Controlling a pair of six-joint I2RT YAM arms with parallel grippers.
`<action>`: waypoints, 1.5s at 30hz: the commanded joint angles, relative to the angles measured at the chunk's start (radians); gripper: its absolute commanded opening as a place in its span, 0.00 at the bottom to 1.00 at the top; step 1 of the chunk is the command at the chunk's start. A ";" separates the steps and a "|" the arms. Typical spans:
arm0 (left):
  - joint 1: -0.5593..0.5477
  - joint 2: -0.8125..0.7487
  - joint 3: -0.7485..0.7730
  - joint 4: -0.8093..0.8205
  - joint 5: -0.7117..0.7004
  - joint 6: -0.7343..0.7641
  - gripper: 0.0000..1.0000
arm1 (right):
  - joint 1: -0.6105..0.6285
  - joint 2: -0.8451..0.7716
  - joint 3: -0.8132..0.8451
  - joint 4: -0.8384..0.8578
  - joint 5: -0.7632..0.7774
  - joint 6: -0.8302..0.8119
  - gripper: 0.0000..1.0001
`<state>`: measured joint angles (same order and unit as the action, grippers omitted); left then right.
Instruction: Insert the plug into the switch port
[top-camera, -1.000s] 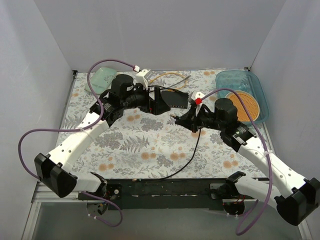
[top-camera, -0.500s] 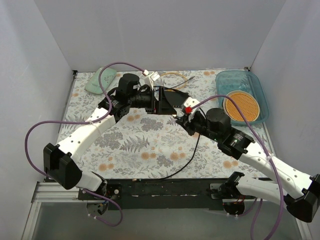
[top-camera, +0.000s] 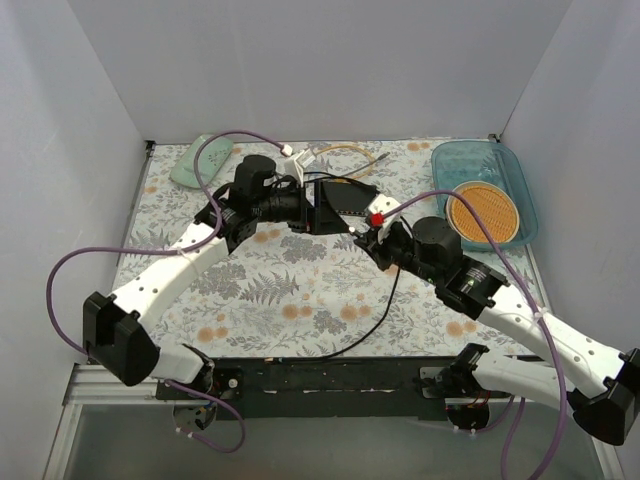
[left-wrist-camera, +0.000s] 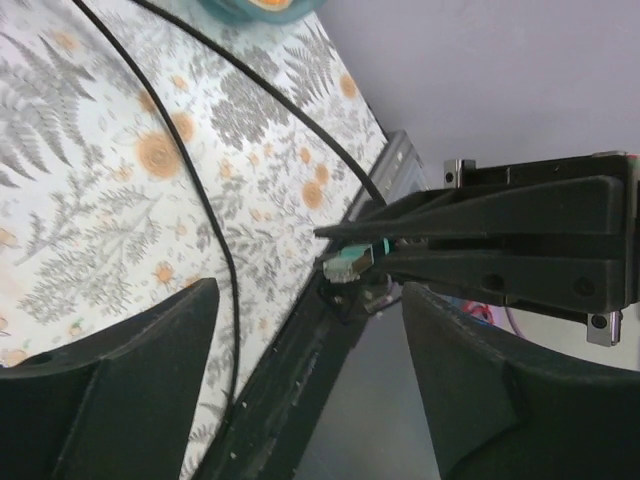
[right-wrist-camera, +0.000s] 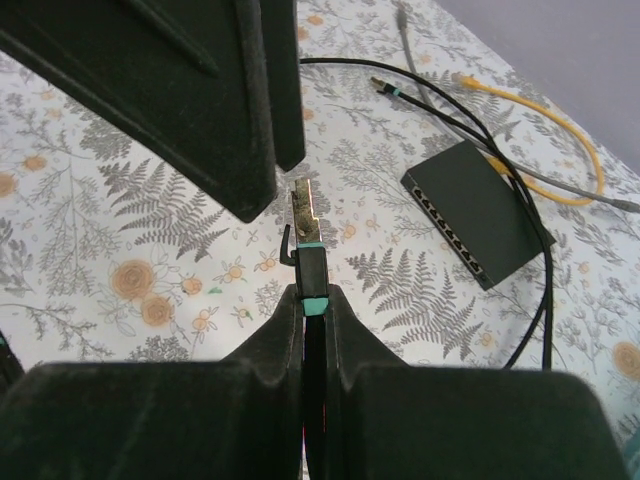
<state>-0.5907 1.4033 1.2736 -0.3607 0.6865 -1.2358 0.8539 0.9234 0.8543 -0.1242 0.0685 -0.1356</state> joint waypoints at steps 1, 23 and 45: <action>0.003 -0.157 -0.081 0.147 -0.170 0.104 0.78 | 0.005 0.031 0.063 -0.006 -0.140 -0.019 0.01; 0.005 -0.225 -0.206 0.354 0.172 0.219 0.64 | -0.377 0.210 0.049 0.321 -1.313 0.300 0.01; -0.046 -0.149 -0.161 0.355 0.226 0.197 0.18 | -0.380 0.233 0.048 0.288 -1.170 0.309 0.01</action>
<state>-0.6098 1.2362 1.0657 -0.0162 0.9138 -1.0412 0.4759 1.1591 0.8955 0.1337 -1.1213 0.1558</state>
